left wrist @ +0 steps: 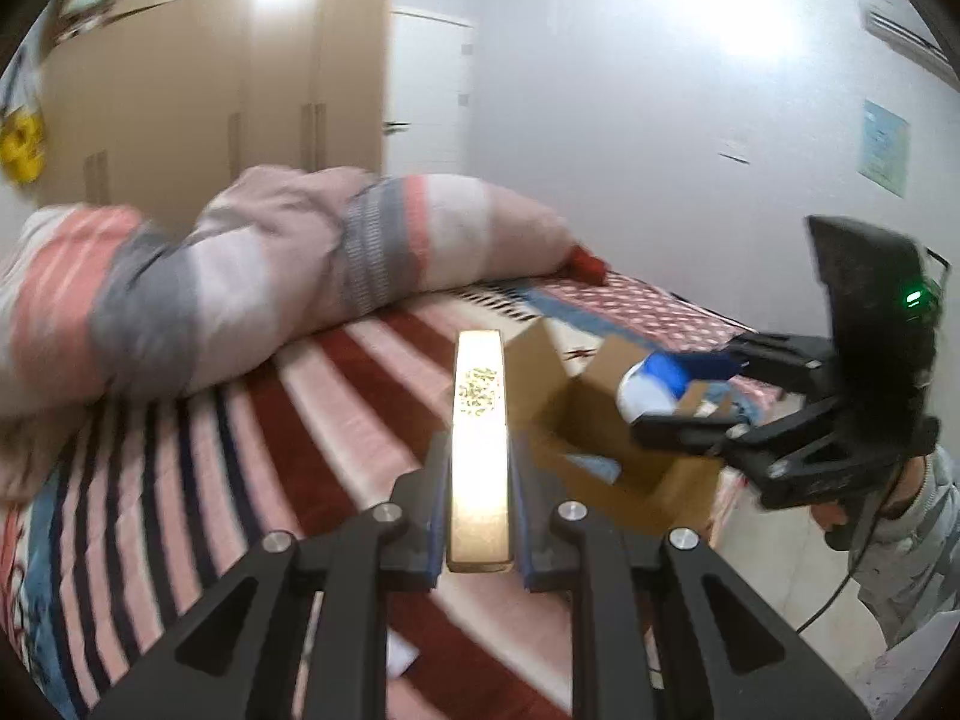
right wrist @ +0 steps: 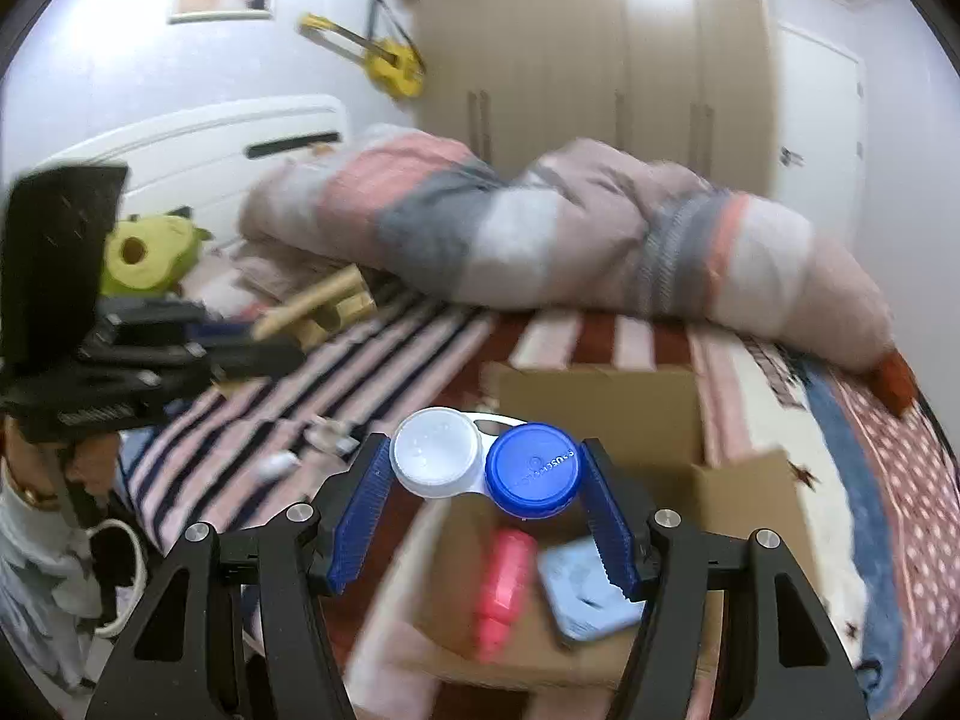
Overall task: Organize rigid objects
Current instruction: 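Carry the gold case and lens case into the box and open both grippers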
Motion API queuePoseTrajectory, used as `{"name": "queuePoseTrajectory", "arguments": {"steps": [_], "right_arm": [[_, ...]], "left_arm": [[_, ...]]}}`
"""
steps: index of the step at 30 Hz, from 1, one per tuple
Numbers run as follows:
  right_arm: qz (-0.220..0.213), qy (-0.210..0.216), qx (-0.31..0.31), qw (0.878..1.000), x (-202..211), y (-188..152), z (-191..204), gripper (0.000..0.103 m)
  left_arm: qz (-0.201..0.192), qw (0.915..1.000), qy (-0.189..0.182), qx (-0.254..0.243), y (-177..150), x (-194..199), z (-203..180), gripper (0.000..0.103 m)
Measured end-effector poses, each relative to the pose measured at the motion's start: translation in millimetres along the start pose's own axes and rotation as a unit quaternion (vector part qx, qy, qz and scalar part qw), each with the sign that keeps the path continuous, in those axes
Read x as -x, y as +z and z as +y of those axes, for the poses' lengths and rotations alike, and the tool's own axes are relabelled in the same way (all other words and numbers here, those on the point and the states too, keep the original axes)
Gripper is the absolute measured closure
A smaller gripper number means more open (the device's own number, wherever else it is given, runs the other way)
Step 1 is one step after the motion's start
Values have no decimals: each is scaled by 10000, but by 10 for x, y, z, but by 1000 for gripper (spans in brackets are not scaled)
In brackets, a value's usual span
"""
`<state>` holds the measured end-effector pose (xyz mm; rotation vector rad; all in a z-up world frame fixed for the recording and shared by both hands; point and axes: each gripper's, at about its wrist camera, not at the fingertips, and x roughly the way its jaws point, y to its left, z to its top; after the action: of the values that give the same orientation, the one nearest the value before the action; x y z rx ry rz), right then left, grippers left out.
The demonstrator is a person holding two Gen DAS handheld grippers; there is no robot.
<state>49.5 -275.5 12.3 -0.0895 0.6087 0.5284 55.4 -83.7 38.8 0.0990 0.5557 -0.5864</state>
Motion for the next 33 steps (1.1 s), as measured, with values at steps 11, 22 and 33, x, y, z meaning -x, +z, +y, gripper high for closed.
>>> {"name": "queuePoseTrajectory", "arguments": {"steps": [11, 22, 33], "right_arm": [[658, -257, -279, 9971, -95, -248, -630, 44], [637, -94, -426, 9970, -158, -301, -736, 43], [690, -73, -390, 9968, -189, -265, -671, 42]], "left_arm": [[573, 9960, -627, -260, 343, -855, -488, 88], [1084, 9918, -608, -282, 260, -1214, -560, 88], [958, 9937, -569, -141, 314, -1137, -467, 86]]}}
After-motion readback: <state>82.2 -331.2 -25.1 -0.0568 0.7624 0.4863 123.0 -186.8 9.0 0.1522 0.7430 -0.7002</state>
